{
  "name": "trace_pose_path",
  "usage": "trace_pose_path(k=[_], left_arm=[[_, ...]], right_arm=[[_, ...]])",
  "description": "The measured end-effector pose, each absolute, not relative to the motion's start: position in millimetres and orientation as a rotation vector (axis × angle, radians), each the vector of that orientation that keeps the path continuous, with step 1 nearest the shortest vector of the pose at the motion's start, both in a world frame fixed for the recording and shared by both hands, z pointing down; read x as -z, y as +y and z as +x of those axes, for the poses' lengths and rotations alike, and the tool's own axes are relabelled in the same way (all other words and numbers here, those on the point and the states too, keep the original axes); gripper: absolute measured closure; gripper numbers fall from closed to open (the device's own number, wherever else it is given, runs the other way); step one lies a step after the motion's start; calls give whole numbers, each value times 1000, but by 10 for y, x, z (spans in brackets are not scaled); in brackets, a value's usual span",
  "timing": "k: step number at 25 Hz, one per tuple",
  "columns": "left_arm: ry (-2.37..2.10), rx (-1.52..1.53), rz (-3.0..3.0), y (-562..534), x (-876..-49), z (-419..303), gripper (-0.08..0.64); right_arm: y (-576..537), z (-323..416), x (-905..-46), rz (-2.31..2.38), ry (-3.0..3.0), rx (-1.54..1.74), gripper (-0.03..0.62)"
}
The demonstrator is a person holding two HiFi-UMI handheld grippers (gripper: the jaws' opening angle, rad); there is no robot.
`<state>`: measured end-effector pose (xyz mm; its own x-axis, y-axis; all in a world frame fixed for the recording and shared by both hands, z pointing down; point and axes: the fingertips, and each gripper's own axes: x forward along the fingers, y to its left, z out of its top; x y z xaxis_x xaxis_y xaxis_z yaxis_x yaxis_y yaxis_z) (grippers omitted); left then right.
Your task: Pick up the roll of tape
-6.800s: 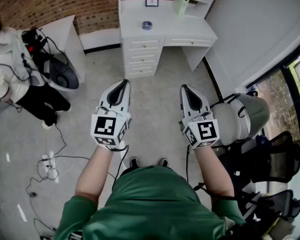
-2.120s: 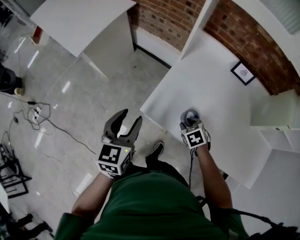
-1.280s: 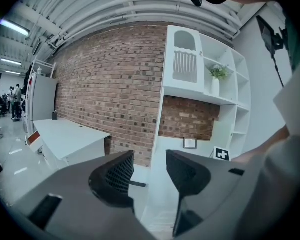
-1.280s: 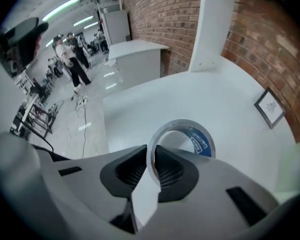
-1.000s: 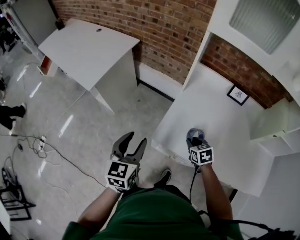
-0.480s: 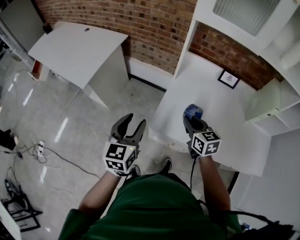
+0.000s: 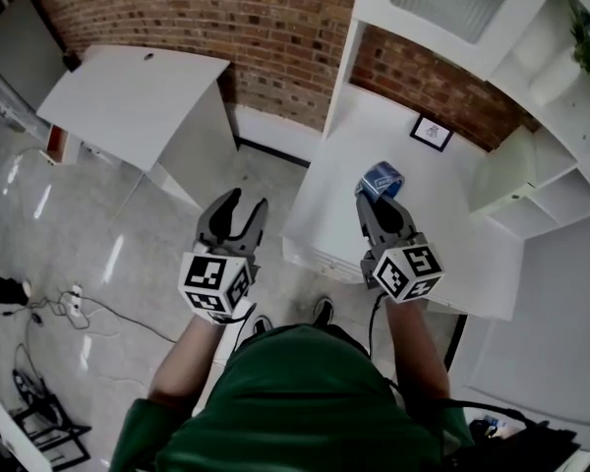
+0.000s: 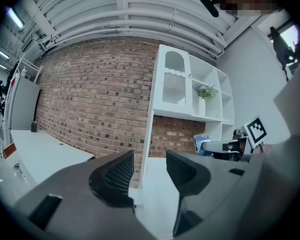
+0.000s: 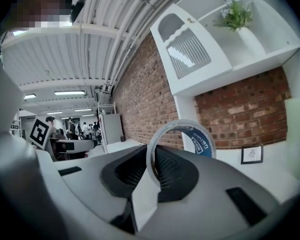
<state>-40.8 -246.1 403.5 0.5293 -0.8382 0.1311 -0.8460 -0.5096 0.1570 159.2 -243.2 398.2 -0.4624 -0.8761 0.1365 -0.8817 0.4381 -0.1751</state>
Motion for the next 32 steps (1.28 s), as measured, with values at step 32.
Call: trace_pose_path(k=[32], left_arm=[[-1408,54,2588,-2351,-3782,-230,350]], right_arm=[[-2073,1313,-3410,1576,-2709,78,529]])
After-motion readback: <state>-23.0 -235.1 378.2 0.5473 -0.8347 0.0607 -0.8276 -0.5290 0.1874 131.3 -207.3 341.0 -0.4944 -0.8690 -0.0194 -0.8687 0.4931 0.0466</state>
